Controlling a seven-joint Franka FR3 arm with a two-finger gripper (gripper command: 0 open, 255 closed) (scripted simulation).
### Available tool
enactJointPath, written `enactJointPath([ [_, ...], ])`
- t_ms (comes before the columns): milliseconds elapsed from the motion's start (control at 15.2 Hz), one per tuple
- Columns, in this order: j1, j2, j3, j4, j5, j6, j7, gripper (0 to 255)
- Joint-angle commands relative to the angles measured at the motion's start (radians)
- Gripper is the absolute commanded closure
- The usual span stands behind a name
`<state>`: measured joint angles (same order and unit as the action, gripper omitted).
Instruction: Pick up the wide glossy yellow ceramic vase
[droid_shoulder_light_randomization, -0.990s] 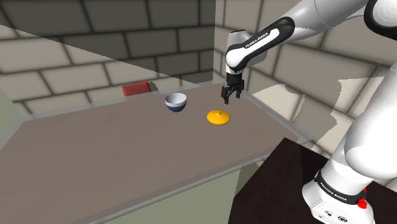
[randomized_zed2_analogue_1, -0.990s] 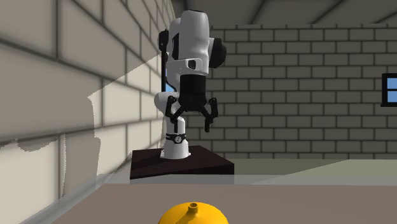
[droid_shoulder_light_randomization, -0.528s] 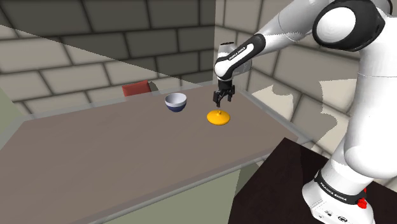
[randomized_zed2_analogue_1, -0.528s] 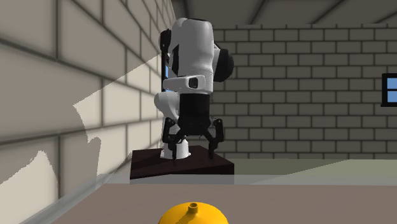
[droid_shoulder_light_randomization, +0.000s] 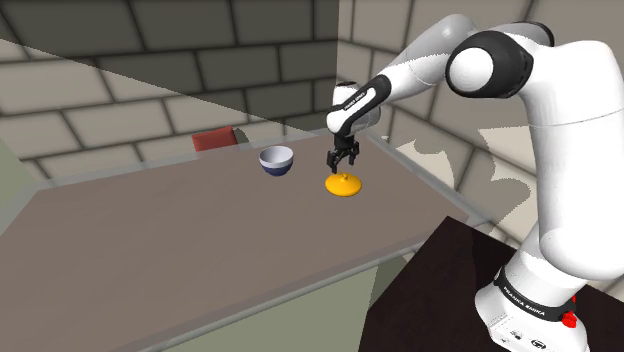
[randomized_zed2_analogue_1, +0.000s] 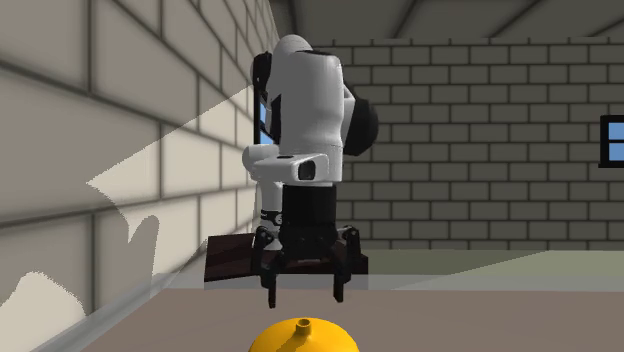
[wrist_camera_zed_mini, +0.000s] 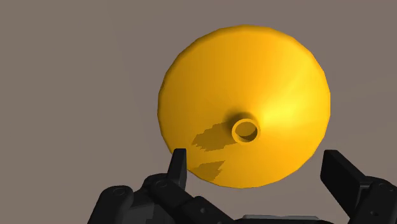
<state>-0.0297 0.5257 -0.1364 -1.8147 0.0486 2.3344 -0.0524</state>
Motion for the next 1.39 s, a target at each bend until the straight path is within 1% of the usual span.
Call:
enactJointPath([
  [0, -0.001, 0.018, 0.002, -0.001, 0.003, 0.020, -0.001, 0],
  [264, -0.003, 0.042, 0.004, -0.002, 0.006, 0.045, -0.002, 0],
  [330, -0.003, 0.044, 0.004, 0.000, 0.006, 0.044, -0.002, 255],
  [924, -0.003, 0.042, 0.004, -0.002, 0.006, 0.045, -0.002, 255],
  [1320, 0.001, -0.012, -0.001, 0.002, -0.002, -0.013, 0.001, 255],
])
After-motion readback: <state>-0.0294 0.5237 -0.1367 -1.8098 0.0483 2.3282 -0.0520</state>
